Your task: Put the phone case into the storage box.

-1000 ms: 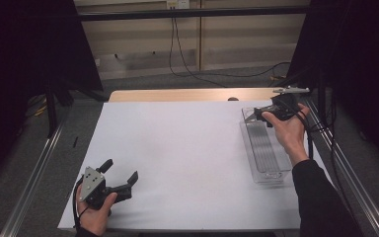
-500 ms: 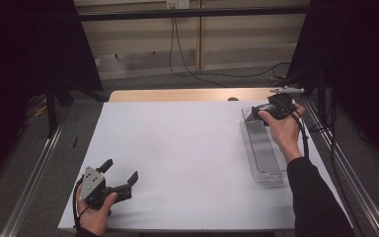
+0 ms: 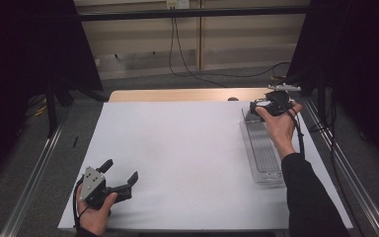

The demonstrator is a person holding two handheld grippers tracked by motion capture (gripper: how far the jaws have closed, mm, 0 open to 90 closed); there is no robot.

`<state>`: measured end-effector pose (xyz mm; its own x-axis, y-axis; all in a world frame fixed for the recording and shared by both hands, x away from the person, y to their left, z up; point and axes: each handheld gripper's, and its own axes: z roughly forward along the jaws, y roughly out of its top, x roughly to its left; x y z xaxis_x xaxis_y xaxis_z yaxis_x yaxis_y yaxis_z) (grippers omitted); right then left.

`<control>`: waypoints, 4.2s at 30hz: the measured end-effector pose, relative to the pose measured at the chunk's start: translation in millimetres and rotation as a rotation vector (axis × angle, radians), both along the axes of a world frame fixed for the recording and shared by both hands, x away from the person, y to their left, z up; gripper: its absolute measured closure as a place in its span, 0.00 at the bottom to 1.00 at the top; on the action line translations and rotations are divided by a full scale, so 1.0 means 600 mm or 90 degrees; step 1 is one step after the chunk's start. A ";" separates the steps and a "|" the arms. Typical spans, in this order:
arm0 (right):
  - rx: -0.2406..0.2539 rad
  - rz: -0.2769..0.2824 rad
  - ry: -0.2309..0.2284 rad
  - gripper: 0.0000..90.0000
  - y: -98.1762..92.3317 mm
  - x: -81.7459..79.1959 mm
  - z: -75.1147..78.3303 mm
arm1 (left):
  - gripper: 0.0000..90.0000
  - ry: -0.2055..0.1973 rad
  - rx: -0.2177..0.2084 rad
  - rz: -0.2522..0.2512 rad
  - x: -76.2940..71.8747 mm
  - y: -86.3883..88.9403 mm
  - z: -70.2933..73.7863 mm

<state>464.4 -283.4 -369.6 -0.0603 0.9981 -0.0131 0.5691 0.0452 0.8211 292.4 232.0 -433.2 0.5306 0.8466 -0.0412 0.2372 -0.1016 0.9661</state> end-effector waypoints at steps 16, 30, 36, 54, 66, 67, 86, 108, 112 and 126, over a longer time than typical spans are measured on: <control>-0.005 -0.025 -0.035 0.13 0.011 0.018 -0.008 | 0.04 -0.003 0.002 -0.003 -0.001 0.000 0.001; -0.015 -0.017 -0.068 0.13 0.012 0.031 -0.017 | 0.04 -0.003 0.002 -0.014 0.000 -0.002 0.000; -0.020 -0.015 -0.080 0.13 0.012 0.035 -0.021 | 0.04 -0.004 0.004 -0.015 0.000 -0.001 0.000; -0.018 -0.013 -0.088 0.12 0.010 0.047 -0.026 | 0.04 -0.001 0.008 -0.013 0.001 0.000 -0.001; -0.013 -0.028 -0.091 0.12 0.010 0.052 -0.030 | 0.04 -0.001 0.005 -0.011 0.000 0.001 -0.001; -0.013 -0.028 -0.091 0.12 0.010 0.052 -0.030 | 0.04 -0.001 0.005 -0.010 0.000 0.001 -0.001; 0.010 -0.006 -0.078 0.02 0.001 0.051 -0.032 | 0.04 -0.001 0.007 -0.012 0.000 0.000 -0.001; 0.037 0.015 -0.116 0.01 -0.036 0.017 -0.016 | 0.04 -0.004 0.008 -0.006 0.001 0.001 0.000; 0.047 0.020 -0.123 0.01 -0.047 0.008 -0.016 | 0.04 -0.005 0.006 -0.004 0.002 -0.001 0.001; 0.060 0.036 -0.150 0.01 -0.068 -0.027 -0.013 | 0.04 -0.005 -0.002 -0.003 0.002 -0.002 0.001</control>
